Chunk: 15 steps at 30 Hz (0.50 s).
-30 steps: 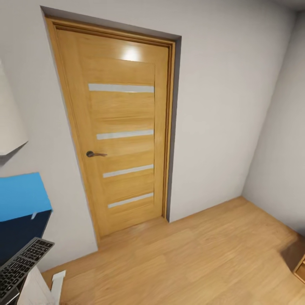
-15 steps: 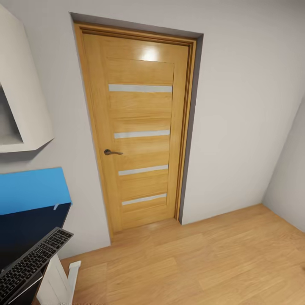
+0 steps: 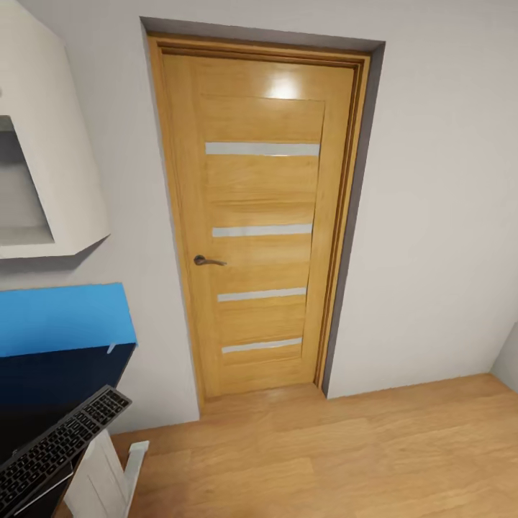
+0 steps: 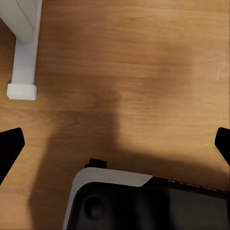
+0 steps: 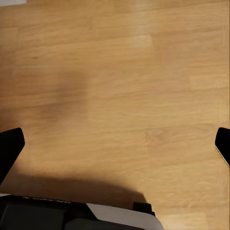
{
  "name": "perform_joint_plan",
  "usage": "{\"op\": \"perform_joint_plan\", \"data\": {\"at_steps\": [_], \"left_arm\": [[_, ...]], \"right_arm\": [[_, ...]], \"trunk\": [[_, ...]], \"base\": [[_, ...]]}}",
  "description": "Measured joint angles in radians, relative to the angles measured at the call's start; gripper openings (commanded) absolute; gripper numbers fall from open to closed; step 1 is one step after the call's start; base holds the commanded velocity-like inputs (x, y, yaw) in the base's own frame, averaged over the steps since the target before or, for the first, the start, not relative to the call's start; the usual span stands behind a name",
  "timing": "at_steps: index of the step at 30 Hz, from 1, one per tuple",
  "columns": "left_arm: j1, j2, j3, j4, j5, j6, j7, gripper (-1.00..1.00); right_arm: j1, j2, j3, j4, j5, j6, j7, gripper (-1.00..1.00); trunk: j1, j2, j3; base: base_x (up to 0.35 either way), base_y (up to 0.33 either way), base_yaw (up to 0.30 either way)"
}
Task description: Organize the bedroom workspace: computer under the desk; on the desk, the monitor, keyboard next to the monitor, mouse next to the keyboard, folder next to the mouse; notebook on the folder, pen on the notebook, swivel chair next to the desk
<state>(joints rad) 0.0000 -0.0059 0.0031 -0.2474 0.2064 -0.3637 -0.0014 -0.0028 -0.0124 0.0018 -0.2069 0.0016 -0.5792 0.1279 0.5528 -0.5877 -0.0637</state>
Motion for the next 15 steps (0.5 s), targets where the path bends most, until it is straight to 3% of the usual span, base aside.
{"op": "perform_joint_plan", "data": {"at_steps": [8,15], "left_arm": [[0.0,0.001,0.001,0.0,0.001,0.0,0.003,1.0],[0.0,0.005,0.001,0.0,0.002,-0.001,0.003,1.0]], "right_arm": [[0.0,0.0,0.0,0.0,0.0,0.0,-0.001,1.0],[0.0,-0.001,-0.001,0.0,0.0,0.0,-0.001,1.0]], "trunk": [[0.0,0.0,0.0],[0.0,0.0,0.0]], "base": [[0.101,-0.188,0.282],[0.01,-0.048,0.29]]}}
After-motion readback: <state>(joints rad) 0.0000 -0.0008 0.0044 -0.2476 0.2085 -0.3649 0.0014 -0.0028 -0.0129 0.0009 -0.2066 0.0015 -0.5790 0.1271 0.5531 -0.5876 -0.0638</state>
